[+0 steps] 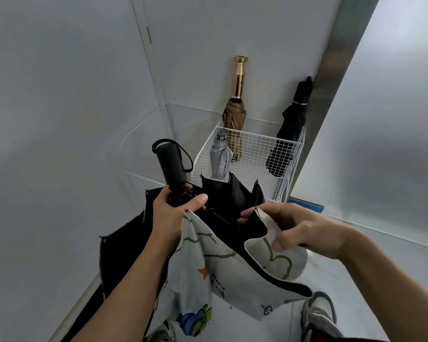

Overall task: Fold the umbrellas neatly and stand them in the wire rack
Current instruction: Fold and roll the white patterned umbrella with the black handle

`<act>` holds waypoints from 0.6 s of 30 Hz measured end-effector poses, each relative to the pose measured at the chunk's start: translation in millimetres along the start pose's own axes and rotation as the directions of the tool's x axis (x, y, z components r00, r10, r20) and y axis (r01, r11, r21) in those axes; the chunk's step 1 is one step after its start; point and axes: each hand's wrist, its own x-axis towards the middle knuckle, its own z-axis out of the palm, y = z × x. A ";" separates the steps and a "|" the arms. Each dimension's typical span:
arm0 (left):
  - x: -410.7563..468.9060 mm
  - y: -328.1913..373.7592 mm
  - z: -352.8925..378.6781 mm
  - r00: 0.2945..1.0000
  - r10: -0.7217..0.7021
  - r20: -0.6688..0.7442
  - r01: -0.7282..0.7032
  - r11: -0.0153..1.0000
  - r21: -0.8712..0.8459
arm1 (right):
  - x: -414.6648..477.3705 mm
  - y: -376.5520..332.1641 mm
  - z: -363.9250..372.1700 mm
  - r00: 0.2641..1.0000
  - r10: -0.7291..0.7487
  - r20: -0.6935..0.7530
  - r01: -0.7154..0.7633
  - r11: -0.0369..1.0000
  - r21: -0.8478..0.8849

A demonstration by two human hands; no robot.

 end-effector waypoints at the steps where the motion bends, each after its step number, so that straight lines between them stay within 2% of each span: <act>1: 1.8 1.3 -2.3 1.000 -0.004 -0.007 0.004 1.000 -0.003 | 0.4 1.0 0.8 0.999 -0.007 -0.046 0.002 0.996 -0.091; 3: 4.7 3.1 -6.7 1.000 -0.003 -0.011 0.003 1.000 -0.001 | 4.2 3.3 4.9 0.972 -0.054 -0.230 -0.011 0.961 -0.275; 4: 5.4 3.6 -7.7 1.000 -0.001 -0.009 0.001 1.000 -0.003 | 7.8 5.6 5.9 0.947 -0.083 -0.309 -0.017 0.951 -0.308; 11: -10.7 3.8 5.5 0.995 0.067 0.074 -0.069 0.997 0.032 | 38.3 17.7 30.8 0.833 -0.135 -0.537 0.044 0.983 -0.179; 15: -16.3 4.4 10.7 0.987 0.123 0.102 -0.131 0.989 0.076 | 60.4 25.9 30.1 0.760 -0.104 -0.641 -0.082 0.964 -0.254; 18: -21.7 5.0 16.6 0.984 0.132 0.121 -0.139 0.989 0.053 | 63.9 24.9 41.5 0.735 -0.107 -0.669 -0.258 0.869 -0.422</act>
